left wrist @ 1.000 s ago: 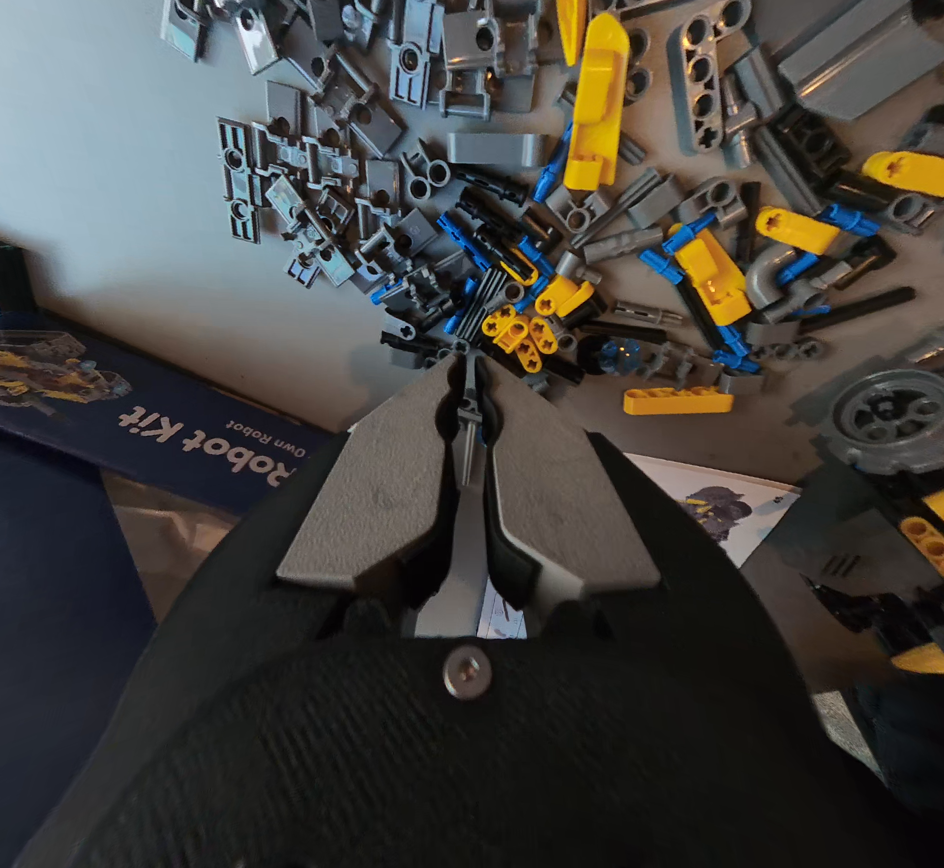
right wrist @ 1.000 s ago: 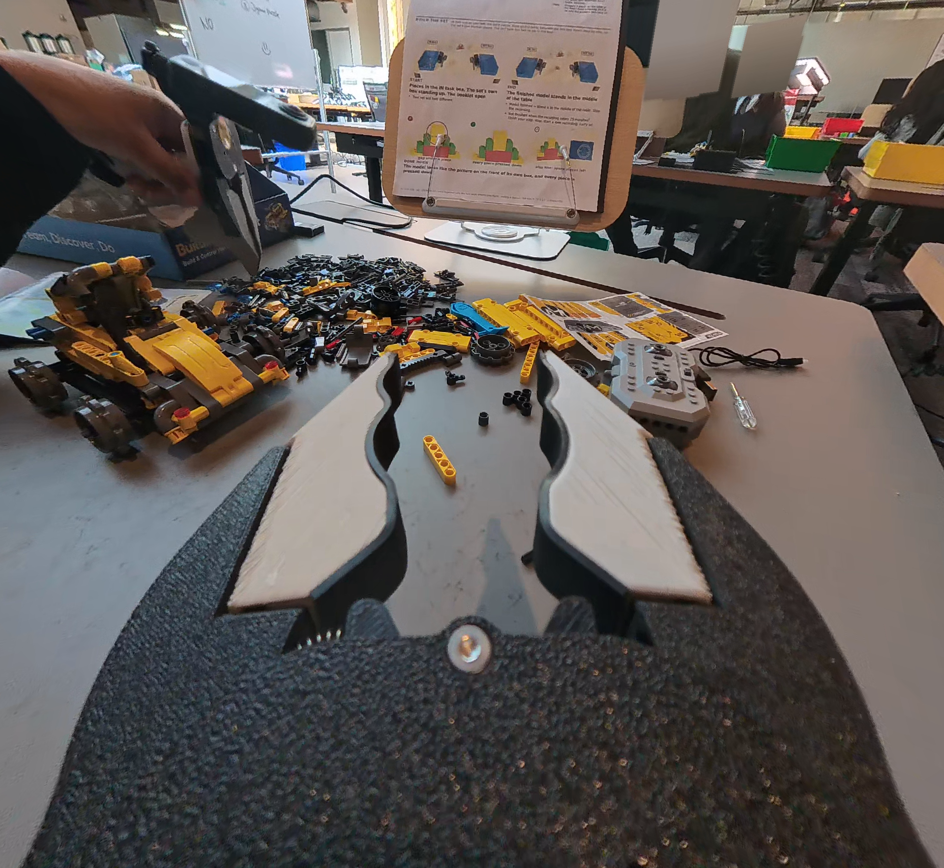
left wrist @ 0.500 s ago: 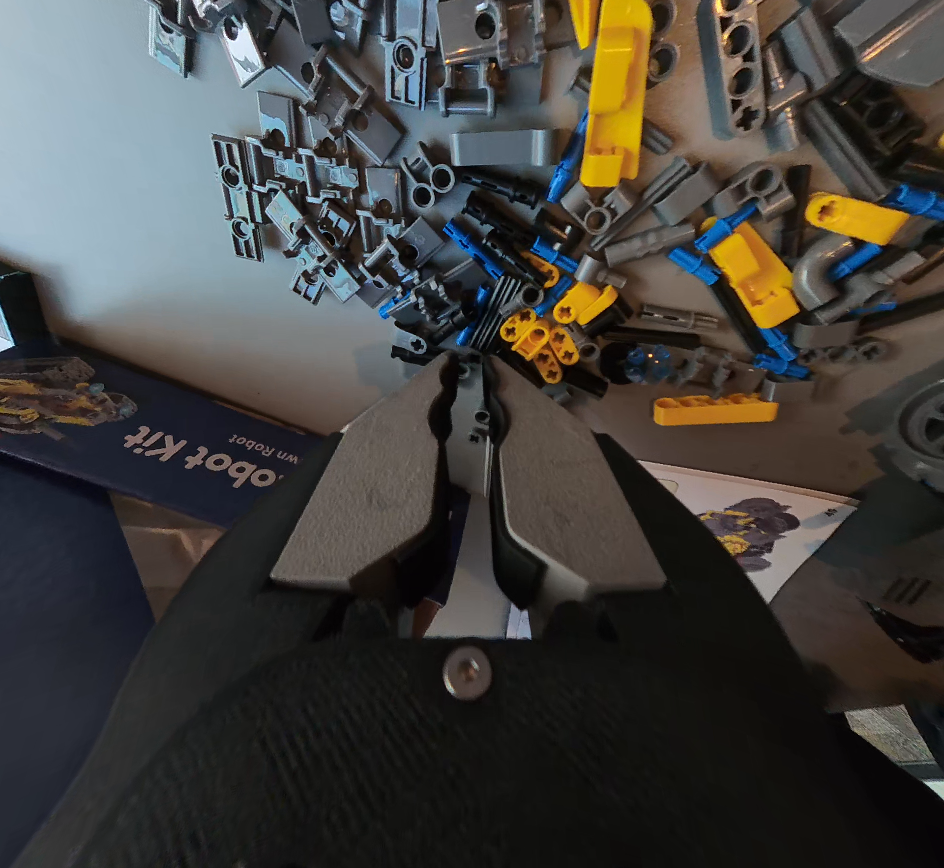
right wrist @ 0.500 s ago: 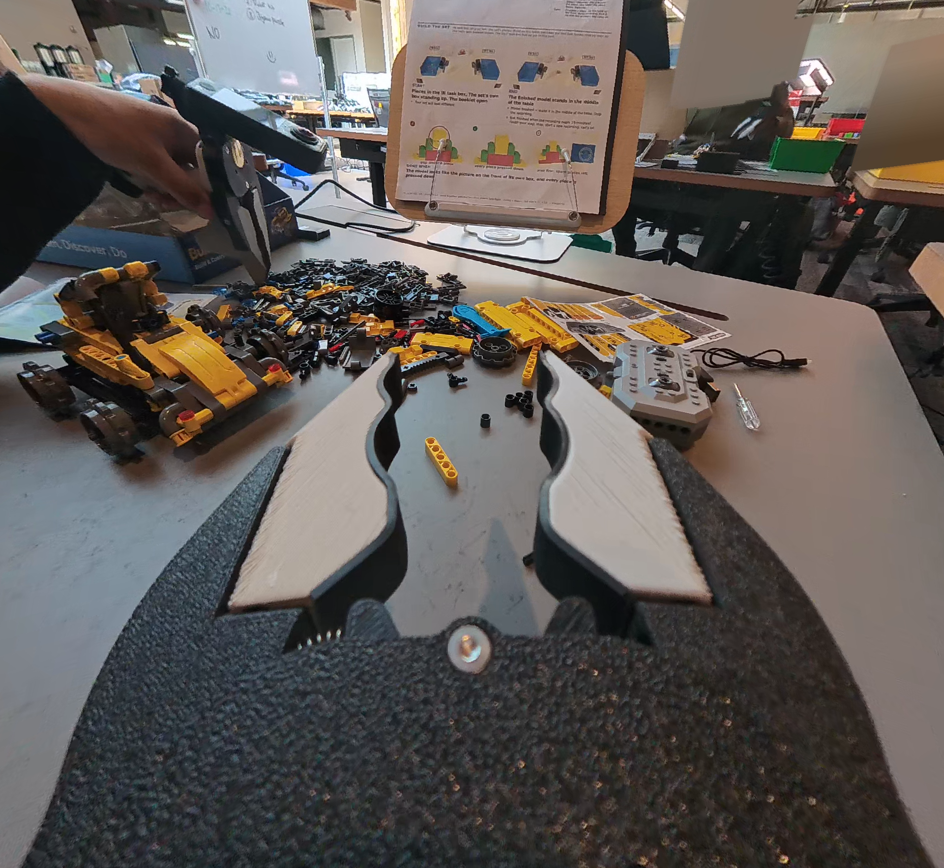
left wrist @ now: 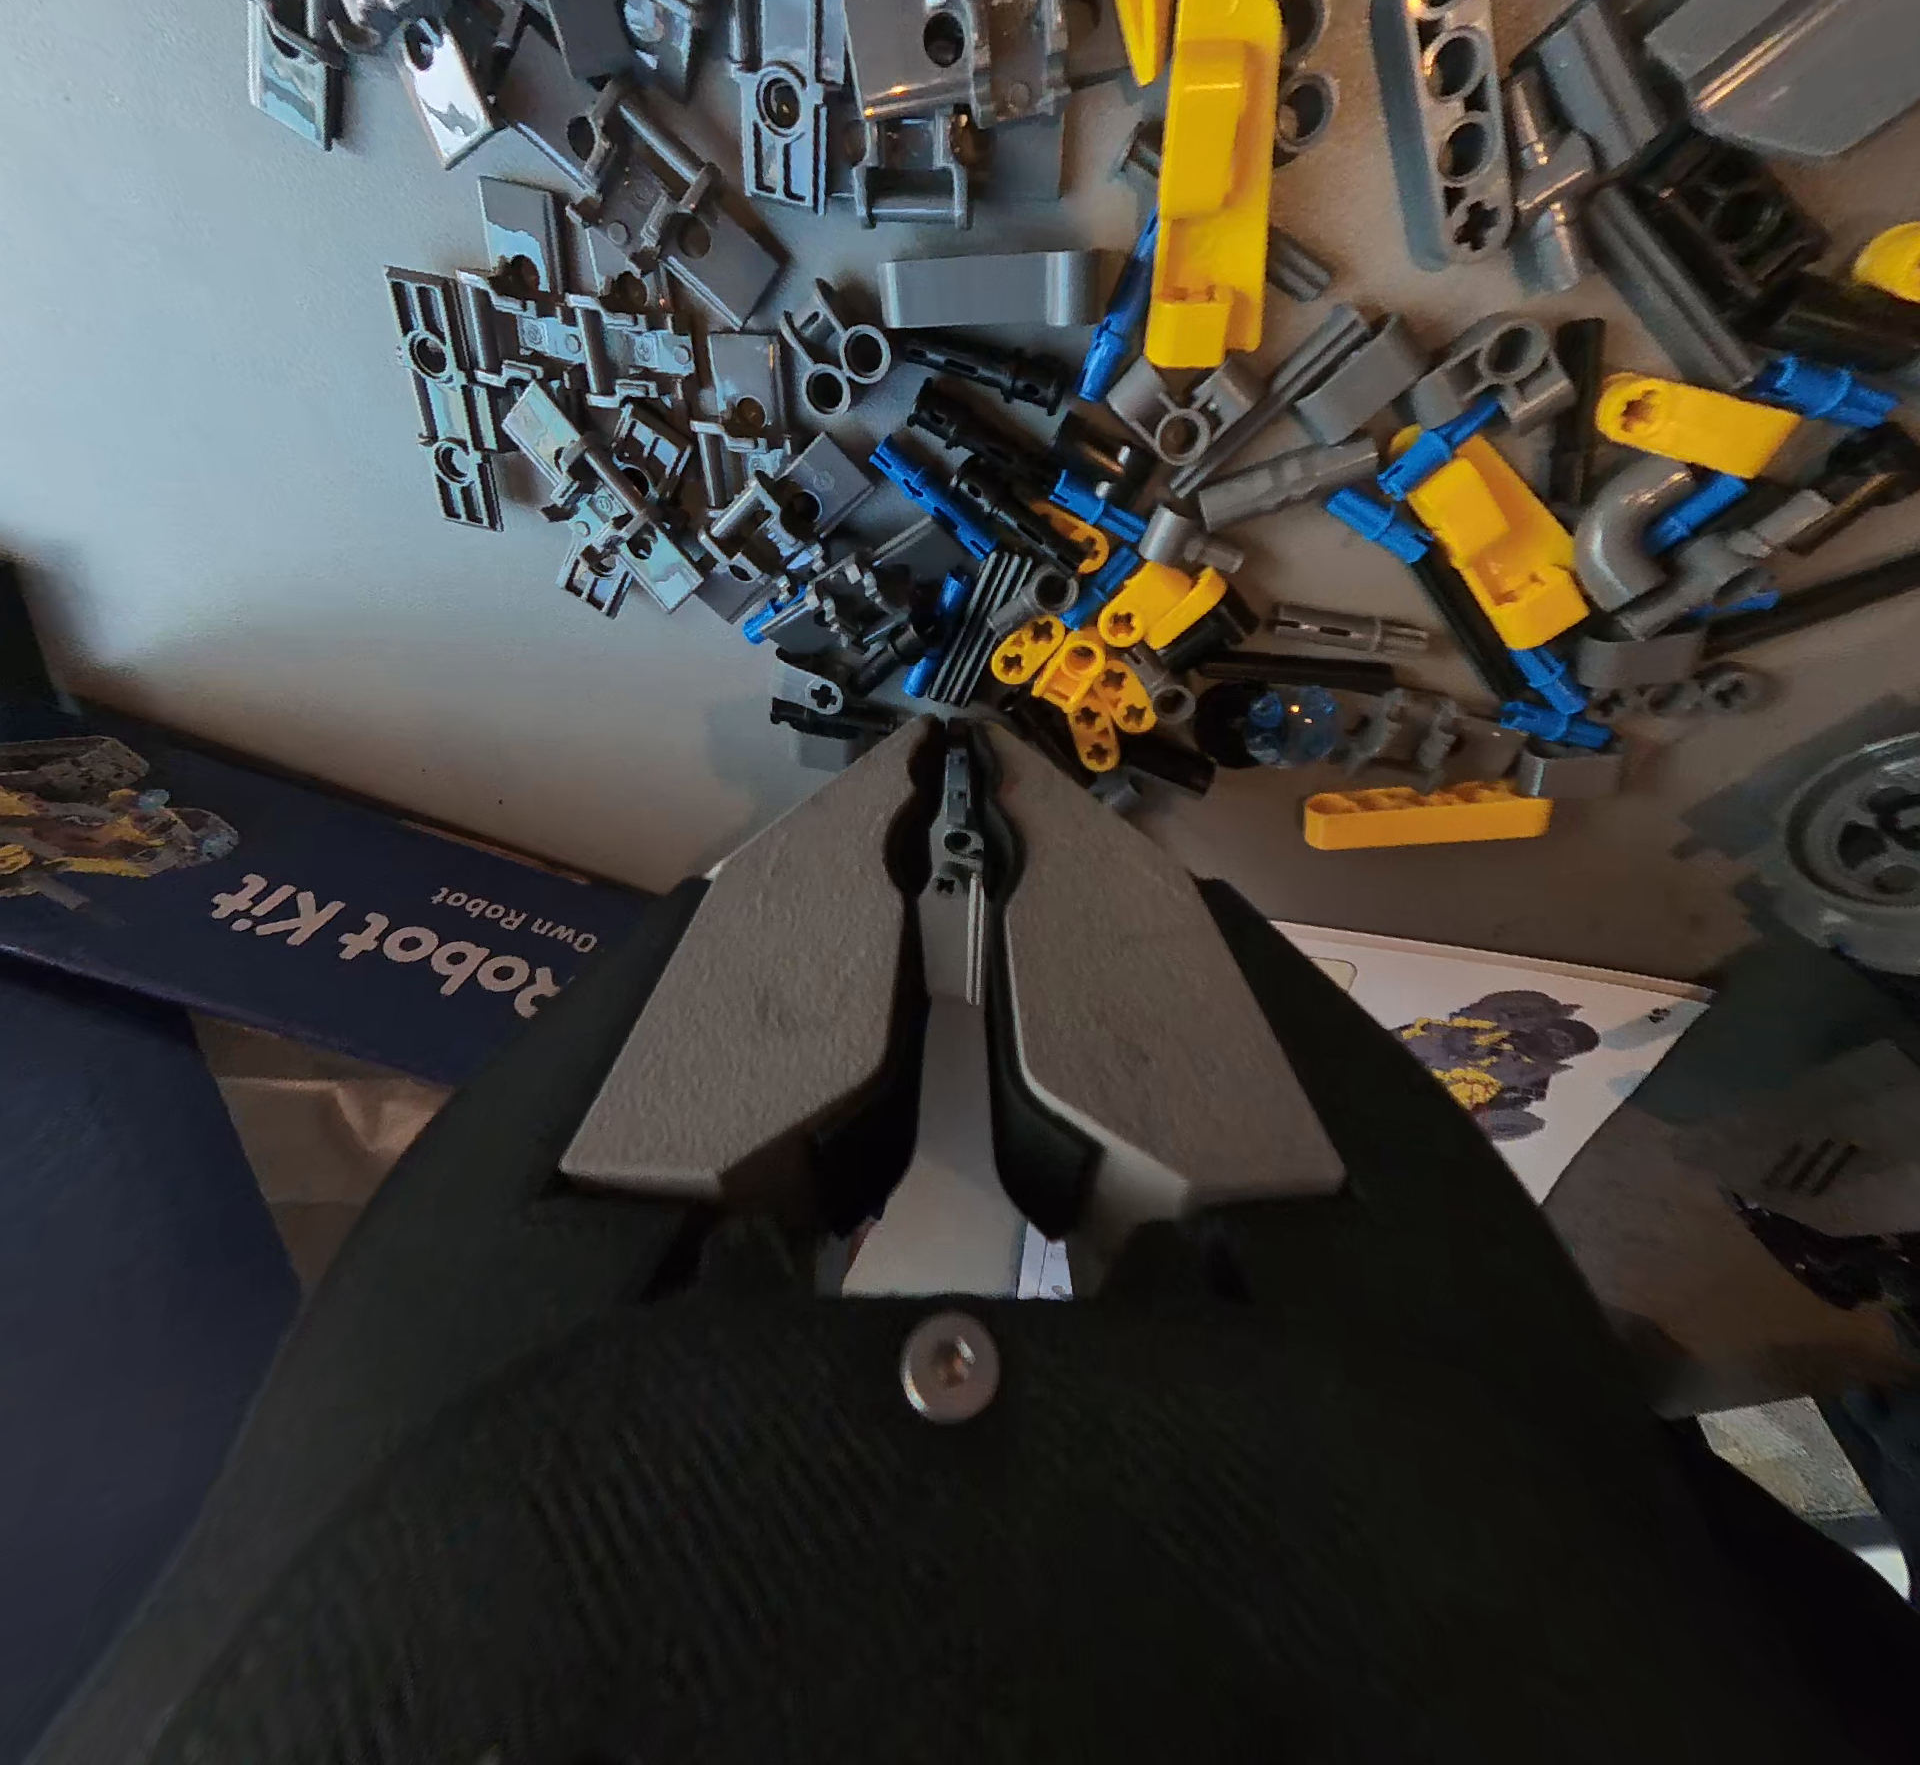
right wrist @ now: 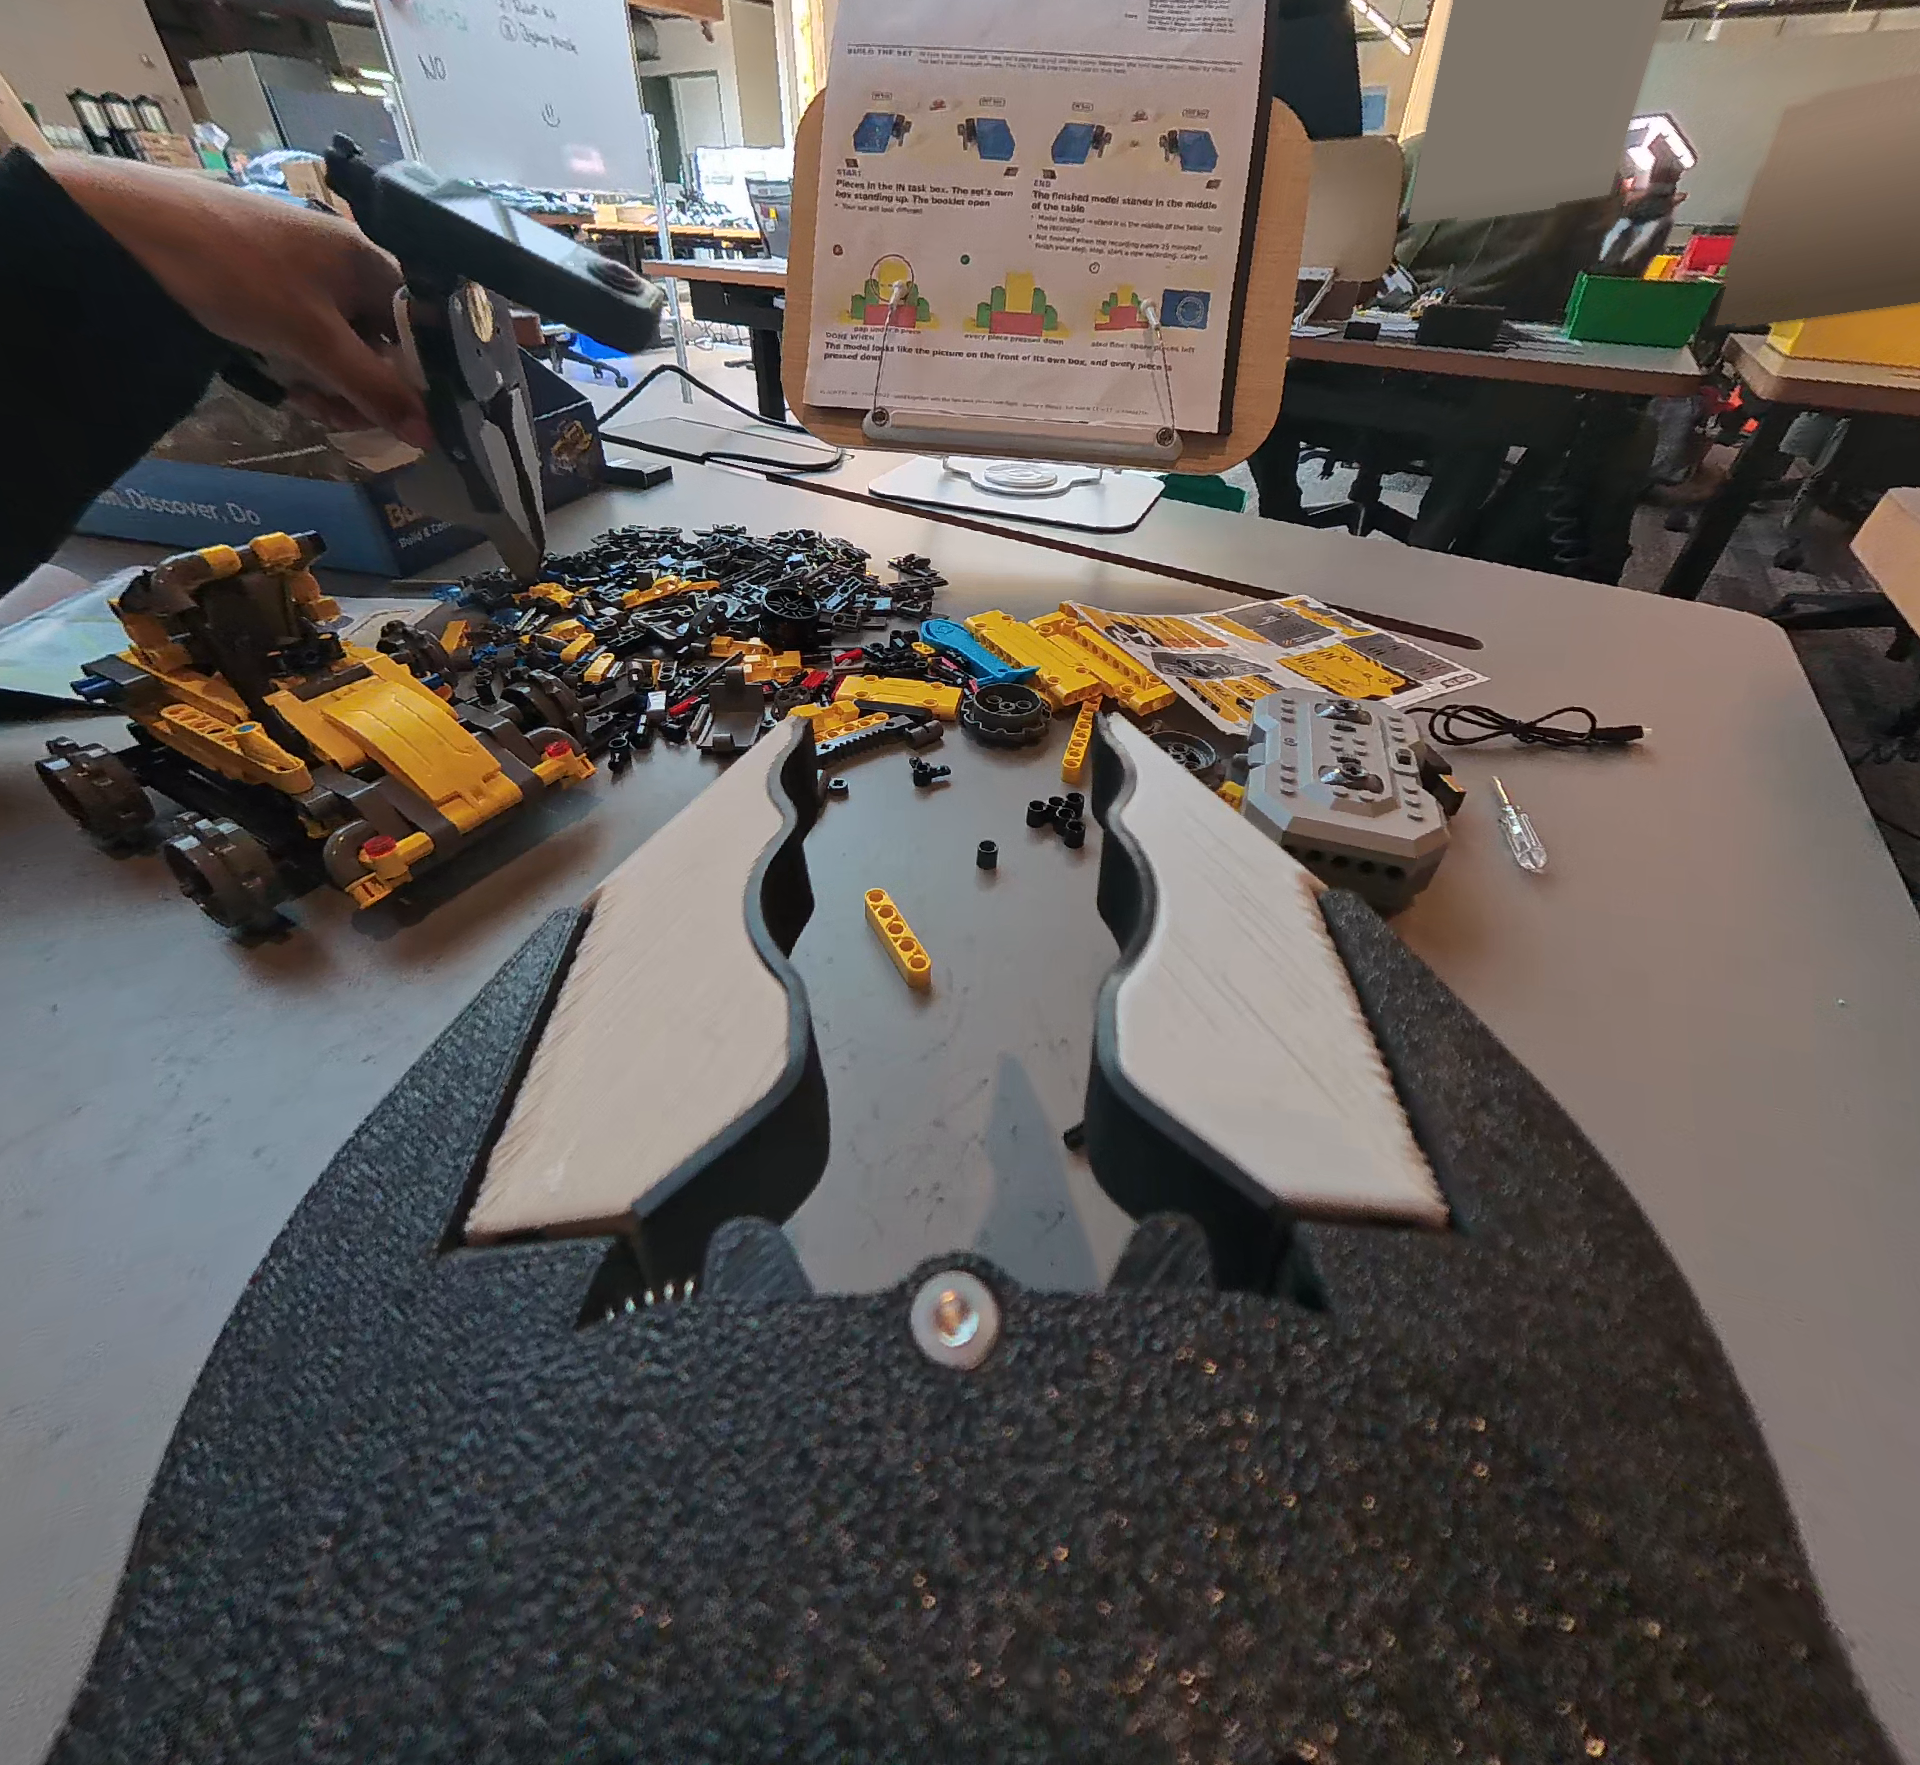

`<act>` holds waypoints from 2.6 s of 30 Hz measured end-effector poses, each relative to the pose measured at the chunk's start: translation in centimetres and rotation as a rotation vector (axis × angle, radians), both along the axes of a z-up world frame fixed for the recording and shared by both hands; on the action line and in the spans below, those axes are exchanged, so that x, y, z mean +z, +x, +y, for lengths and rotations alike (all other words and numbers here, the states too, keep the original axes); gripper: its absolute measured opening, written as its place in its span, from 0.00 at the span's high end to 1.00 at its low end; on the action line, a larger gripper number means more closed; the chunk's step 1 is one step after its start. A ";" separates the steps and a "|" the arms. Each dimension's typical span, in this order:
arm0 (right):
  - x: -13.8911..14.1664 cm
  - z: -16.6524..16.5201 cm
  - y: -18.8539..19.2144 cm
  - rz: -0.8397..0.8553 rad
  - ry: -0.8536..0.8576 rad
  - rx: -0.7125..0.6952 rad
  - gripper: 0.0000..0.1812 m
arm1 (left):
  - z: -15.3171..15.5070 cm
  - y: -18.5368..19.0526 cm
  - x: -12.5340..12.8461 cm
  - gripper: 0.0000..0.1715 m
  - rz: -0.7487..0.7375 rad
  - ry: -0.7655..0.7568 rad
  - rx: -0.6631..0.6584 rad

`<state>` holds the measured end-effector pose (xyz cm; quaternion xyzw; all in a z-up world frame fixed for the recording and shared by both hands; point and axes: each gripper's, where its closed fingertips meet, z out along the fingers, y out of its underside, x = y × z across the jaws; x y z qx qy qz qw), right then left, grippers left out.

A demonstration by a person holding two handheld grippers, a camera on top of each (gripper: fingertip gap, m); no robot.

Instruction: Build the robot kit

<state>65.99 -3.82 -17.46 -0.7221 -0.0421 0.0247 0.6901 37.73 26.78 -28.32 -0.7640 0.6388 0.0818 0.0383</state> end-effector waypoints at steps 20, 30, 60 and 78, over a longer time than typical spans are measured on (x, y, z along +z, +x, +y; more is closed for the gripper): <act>0.4 -0.3 1.3 0.050 0.022 -0.039 0.72 | -28.7 17.1 11.1 0.99 -0.659 -0.311 -0.729; 2.0 -1.4 1.4 0.097 0.117 -0.019 0.73 | -38.8 19.8 6.1 0.99 -0.634 -0.547 -0.634; 2.3 -1.4 3.3 0.089 0.149 -0.136 0.53 | -34.2 21.0 17.9 0.59 -1.170 -0.182 -0.474; 0.4 -0.7 5.3 0.136 0.061 -0.227 0.53 | -23.8 20.8 19.2 0.54 -0.979 0.004 -0.455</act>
